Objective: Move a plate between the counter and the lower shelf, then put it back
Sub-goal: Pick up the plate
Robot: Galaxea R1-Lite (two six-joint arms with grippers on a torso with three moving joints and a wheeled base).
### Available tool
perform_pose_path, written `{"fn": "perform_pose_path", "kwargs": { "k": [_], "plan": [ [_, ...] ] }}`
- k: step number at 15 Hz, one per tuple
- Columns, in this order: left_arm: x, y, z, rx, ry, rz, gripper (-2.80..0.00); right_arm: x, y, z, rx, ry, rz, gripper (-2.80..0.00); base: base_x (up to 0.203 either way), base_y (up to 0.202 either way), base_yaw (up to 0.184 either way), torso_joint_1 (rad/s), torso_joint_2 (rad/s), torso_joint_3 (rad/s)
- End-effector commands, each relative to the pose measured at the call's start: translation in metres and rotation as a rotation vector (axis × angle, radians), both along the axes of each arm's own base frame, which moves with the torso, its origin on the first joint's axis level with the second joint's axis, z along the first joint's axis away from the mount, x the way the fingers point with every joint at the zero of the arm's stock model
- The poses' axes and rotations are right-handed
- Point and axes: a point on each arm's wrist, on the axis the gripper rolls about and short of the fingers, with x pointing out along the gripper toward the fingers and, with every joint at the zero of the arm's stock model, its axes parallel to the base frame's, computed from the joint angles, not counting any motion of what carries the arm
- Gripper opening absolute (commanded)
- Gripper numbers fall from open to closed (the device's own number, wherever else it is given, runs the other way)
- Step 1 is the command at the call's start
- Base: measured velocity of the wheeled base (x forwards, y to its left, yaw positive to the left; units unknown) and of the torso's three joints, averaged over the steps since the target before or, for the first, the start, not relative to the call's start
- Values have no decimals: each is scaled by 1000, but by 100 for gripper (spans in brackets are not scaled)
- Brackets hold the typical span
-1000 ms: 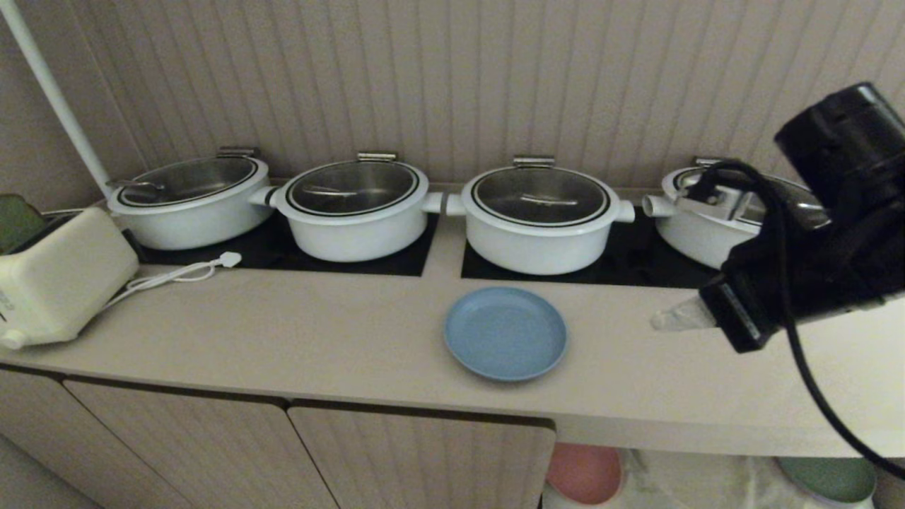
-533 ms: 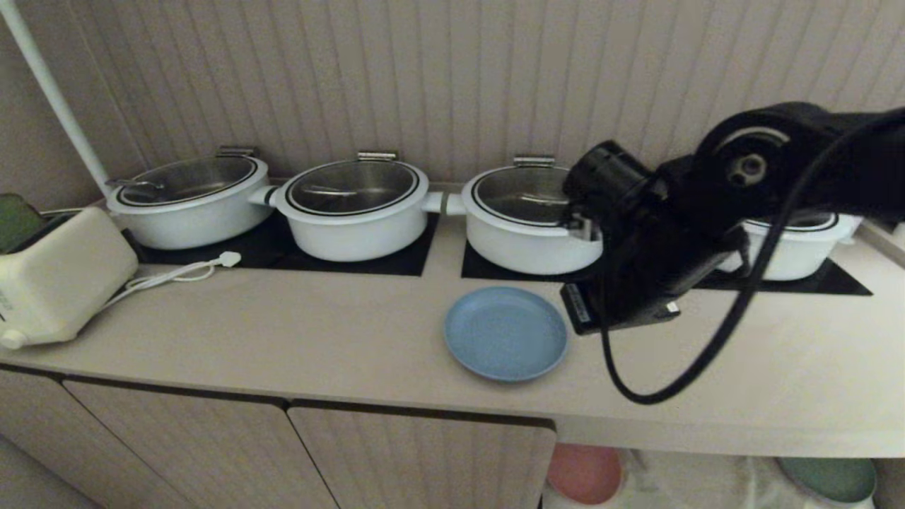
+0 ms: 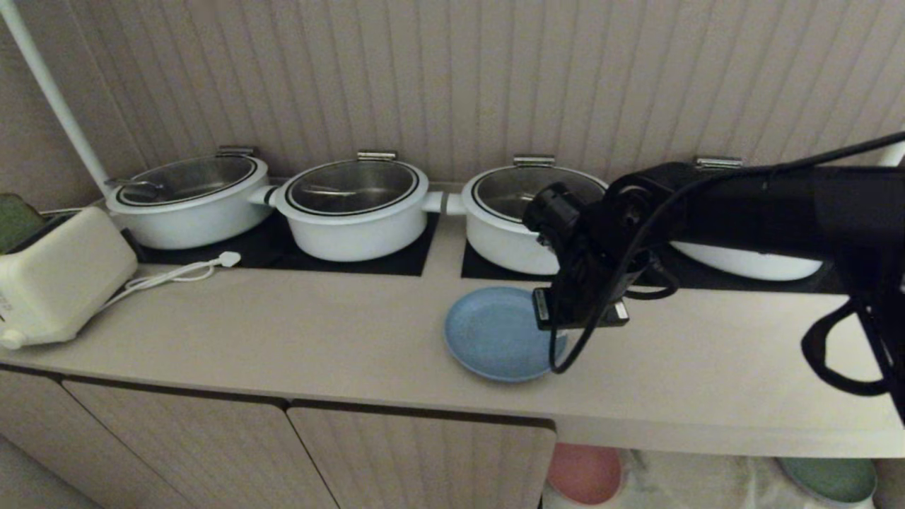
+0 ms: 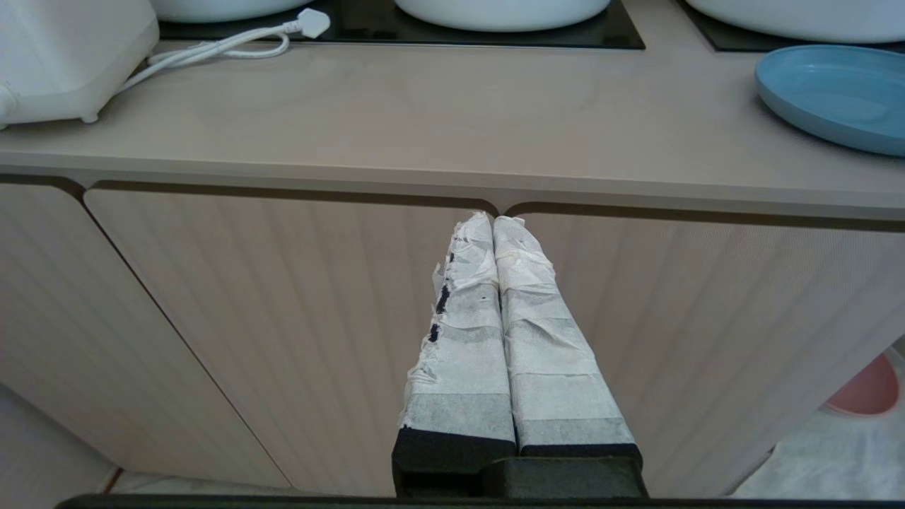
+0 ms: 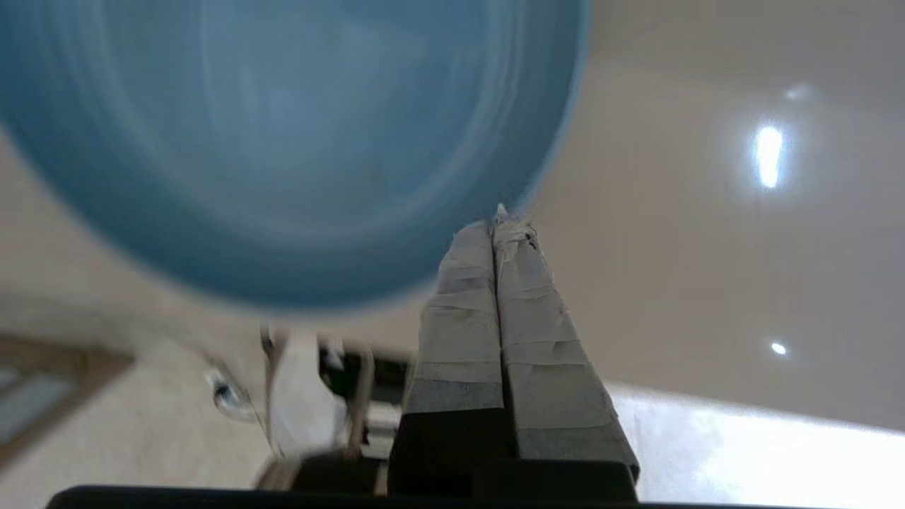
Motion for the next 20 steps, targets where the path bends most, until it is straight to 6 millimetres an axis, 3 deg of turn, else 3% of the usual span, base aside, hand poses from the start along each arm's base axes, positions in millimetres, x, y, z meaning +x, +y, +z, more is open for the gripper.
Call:
{"fn": "perform_pose_path", "kwargs": {
  "k": [1,9,10,20],
  "plan": [
    [0,0,0,0,0,0,-280,6,-6,-4,-5,4,-22,-280,0,0,0,0,0,0],
    [0,0,0,0,0,0,-280,17,-13,-5,16,-29,-48,-280,0,0,0,0,0,0],
    [0,0,0,0,0,0,-280,17,-13,-5,16,-29,-48,0,0,0,0,0,0,0],
    [0,0,0,0,0,0,-280,19,-14,-8,9,-27,-50,0,0,0,0,0,0,0]
  ]
}}
